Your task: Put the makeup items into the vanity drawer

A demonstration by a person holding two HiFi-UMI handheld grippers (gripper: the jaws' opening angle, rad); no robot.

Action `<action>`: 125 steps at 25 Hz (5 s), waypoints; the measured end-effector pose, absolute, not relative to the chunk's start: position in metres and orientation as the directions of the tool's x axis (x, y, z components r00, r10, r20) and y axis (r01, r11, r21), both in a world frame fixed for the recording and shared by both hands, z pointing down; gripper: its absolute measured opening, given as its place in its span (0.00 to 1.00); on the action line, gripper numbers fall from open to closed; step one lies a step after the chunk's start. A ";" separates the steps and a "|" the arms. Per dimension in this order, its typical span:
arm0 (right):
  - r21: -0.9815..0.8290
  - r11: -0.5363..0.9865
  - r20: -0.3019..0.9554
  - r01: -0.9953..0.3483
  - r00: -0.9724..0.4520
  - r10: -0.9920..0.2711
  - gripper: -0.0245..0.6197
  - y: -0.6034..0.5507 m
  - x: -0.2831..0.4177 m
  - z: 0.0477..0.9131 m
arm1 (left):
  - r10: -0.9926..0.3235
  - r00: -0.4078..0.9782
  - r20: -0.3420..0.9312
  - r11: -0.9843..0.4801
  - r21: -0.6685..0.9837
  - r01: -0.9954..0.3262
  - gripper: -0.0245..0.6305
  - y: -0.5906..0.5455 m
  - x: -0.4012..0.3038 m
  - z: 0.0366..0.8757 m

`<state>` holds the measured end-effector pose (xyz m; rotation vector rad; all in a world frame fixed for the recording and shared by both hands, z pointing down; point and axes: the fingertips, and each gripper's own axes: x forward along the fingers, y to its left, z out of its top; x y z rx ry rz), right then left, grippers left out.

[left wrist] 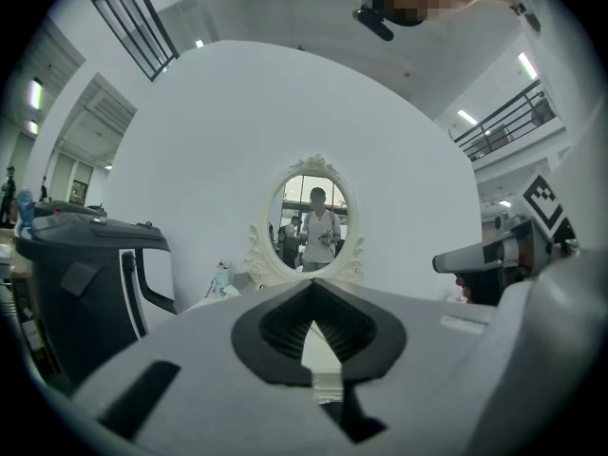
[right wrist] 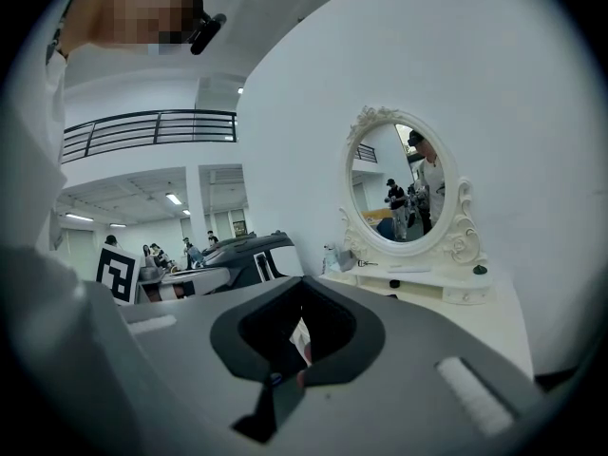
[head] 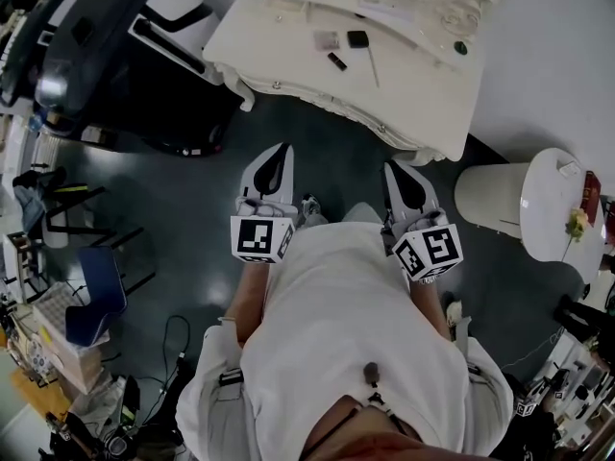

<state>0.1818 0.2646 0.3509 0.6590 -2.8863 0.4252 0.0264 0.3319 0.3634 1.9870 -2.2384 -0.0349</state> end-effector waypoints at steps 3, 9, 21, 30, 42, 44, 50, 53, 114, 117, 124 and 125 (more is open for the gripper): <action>-0.253 0.857 0.217 -0.449 -0.889 -0.402 0.05 0.264 0.169 0.351 | -0.989 -0.110 0.098 0.122 0.132 -0.984 0.05 0.332 0.016 0.363; -0.256 0.851 0.231 -0.458 -0.884 -0.406 0.05 0.241 0.151 0.358 | -0.988 -0.094 0.119 0.110 0.136 -0.985 0.05 0.310 0.001 0.373; -0.302 0.834 0.242 -0.461 -0.884 -0.401 0.05 0.134 0.114 0.374 | -0.988 -0.072 0.140 0.085 0.091 -0.992 0.05 0.211 -0.028 0.379; -0.295 0.846 0.222 -0.445 -0.893 -0.392 0.05 0.051 0.102 0.369 | -0.981 -0.050 0.189 0.063 0.063 -0.996 0.07 0.120 -0.037 0.395; -0.299 0.803 0.259 -0.516 -0.853 -0.453 0.05 0.000 0.110 0.382 | -0.968 0.030 0.247 -0.011 0.077 -0.997 0.25 0.048 -0.049 0.418; -0.290 0.786 0.277 -0.545 -0.835 -0.476 0.05 -0.002 0.111 0.386 | -0.960 0.059 0.275 -0.031 0.105 -0.994 0.31 0.038 -0.054 0.432; -0.276 0.706 0.332 -0.652 -0.754 -0.567 0.05 -0.017 0.116 0.396 | -0.904 0.102 0.415 -0.077 0.077 -0.994 0.44 0.005 -0.071 0.501; -0.258 0.675 0.360 -0.691 -0.717 -0.597 0.05 -0.020 0.116 0.401 | -0.864 0.107 0.492 -0.102 0.037 -0.994 0.46 -0.007 -0.074 0.544; -0.234 0.590 0.430 -0.773 -0.626 -0.650 0.05 -0.037 0.003 0.412 | -0.790 -0.094 0.606 0.204 0.115 -0.972 0.54 -0.076 -0.295 0.614; -0.227 0.571 0.438 -0.789 -0.606 -0.664 0.05 -0.041 -0.003 0.412 | -0.774 -0.092 0.626 0.209 0.117 -0.971 0.54 -0.087 -0.305 0.624; -0.223 0.522 0.464 -0.823 -0.561 -0.686 0.05 -0.052 -0.016 0.417 | -0.733 -0.049 0.678 0.185 0.129 -0.974 0.54 -0.103 -0.319 0.646; -0.223 0.518 0.466 -0.826 -0.557 -0.687 0.05 -0.052 -0.019 0.417 | -0.729 -0.039 0.683 0.177 0.133 -0.975 0.54 -0.104 -0.319 0.648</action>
